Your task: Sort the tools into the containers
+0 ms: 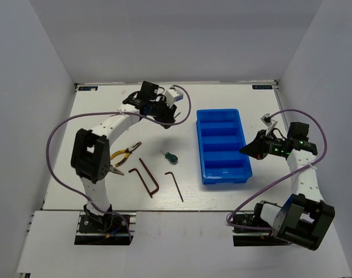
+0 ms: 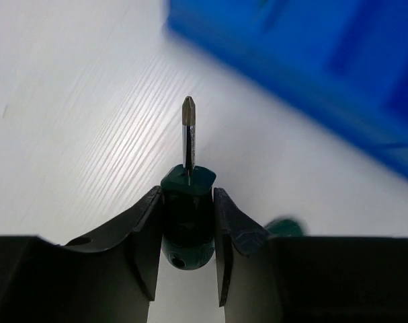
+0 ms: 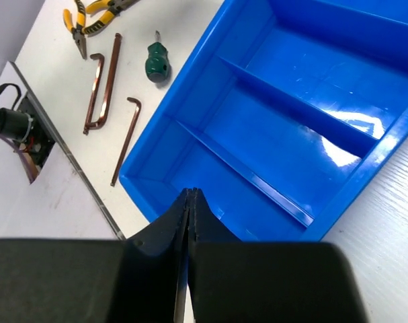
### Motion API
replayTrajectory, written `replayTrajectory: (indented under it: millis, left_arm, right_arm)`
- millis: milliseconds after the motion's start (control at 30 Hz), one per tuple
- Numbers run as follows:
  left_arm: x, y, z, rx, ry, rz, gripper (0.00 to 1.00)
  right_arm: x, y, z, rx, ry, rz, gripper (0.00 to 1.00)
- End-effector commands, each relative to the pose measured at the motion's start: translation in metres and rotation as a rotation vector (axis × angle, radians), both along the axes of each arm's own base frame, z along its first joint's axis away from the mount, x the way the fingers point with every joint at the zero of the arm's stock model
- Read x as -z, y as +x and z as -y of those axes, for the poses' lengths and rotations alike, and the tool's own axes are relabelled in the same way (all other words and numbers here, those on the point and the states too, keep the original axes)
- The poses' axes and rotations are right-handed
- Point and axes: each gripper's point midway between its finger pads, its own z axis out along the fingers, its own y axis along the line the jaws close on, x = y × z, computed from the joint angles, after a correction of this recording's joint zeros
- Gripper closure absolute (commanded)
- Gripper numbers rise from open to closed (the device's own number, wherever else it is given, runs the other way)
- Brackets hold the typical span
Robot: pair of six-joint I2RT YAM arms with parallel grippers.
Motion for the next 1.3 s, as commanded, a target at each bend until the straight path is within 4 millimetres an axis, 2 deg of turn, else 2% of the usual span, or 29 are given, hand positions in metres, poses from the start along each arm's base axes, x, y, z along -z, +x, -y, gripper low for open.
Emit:
replayTrajectory:
  millis: [0, 67, 167, 200, 267, 300, 333, 367, 467, 500, 567, 600, 667, 767, 900, 933, 967, 1067, 1200, 1233, 1267]
  left_arm:
    - [-0.110, -0.055, 0.078, 0.356, -0.466, 0.121, 1.00]
    - [-0.130, -0.055, 0.095, 0.406, -0.545, 0.192, 1.00]
    - [-0.142, -0.059, 0.121, 0.462, -0.631, 0.210, 1.00]
    - [-0.140, -0.065, 0.133, 0.481, -0.652, 0.179, 1.00]
    - [-0.129, -0.061, 0.154, 0.516, -0.660, 0.143, 1.00]
    - [-0.135, -0.063, 0.166, 0.532, -0.674, 0.137, 1.00]
    - [-0.130, -0.064, 0.173, 0.537, -0.674, 0.119, 1.00]
    - [-0.116, -0.057, 0.181, 0.520, -0.663, 0.112, 1.00]
    - [-0.104, -0.051, 0.195, 0.484, -0.647, 0.113, 1.00]
    - [-0.102, -0.044, 0.197, 0.461, -0.639, 0.125, 1.00]
    - [-0.091, -0.046, 0.210, 0.456, -0.627, 0.118, 1.00]
    - [-0.087, -0.039, 0.210, 0.422, -0.612, 0.123, 1.00]
    - [-0.073, -0.041, 0.220, 0.421, -0.591, 0.111, 1.00]
    - [-0.062, -0.040, 0.226, 0.420, -0.572, 0.099, 1.00]
    - [-0.045, -0.041, 0.237, 0.422, -0.537, 0.081, 0.90]
    - [-0.029, -0.039, 0.235, 0.398, -0.507, 0.051, 0.88]
    - [-0.033, -0.036, 0.236, 0.387, -0.507, 0.067, 0.85]
    - [-0.017, -0.033, 0.235, 0.375, -0.483, 0.053, 0.80]
    - [-0.014, -0.029, 0.235, 0.357, -0.468, 0.051, 0.73]
    - [-0.006, -0.026, 0.235, 0.350, -0.455, 0.053, 0.72]
    - [-0.010, -0.026, 0.235, 0.350, -0.455, 0.055, 0.70]
  right_arm:
    - [-0.005, 0.007, 0.005, 0.022, -0.034, 0.044, 1.00]
    - [-0.004, 0.008, 0.007, 0.032, -0.045, 0.053, 1.00]
    - [-0.004, 0.009, 0.008, 0.041, -0.052, 0.055, 0.98]
    - [-0.003, 0.010, 0.009, 0.046, -0.056, 0.052, 0.97]
    - [-0.003, 0.011, 0.010, 0.052, -0.061, 0.059, 0.97]
    - [-0.002, 0.010, 0.010, 0.052, -0.063, 0.057, 0.95]
    - [-0.003, 0.011, 0.010, 0.055, -0.067, 0.061, 0.95]
    - [-0.003, 0.011, 0.012, 0.061, -0.070, 0.060, 0.95]
    - [-0.003, 0.012, 0.014, 0.071, -0.075, 0.063, 0.92]
    - [-0.003, 0.012, 0.014, 0.073, -0.072, 0.064, 0.92]
    - [-0.004, 0.012, 0.014, 0.075, -0.071, 0.068, 0.91]
    - [-0.005, 0.012, 0.014, 0.076, -0.071, 0.073, 0.90]
    - [-0.005, 0.012, 0.016, 0.080, -0.073, 0.075, 0.90]
    - [-0.006, 0.012, 0.016, 0.083, -0.069, 0.075, 0.88]
    - [-0.008, 0.012, 0.017, 0.090, -0.065, 0.081, 0.86]
    - [-0.008, 0.012, 0.018, 0.090, -0.065, 0.083, 0.86]
    - [-0.009, 0.012, 0.018, 0.090, -0.064, 0.085, 0.86]
    - [-0.010, 0.012, 0.018, 0.092, -0.058, 0.086, 0.85]
    - [-0.011, 0.012, 0.019, 0.095, -0.056, 0.092, 0.83]
    - [-0.011, 0.012, 0.018, 0.093, -0.051, 0.089, 0.83]
    - [-0.011, 0.011, 0.018, 0.091, -0.047, 0.085, 0.82]
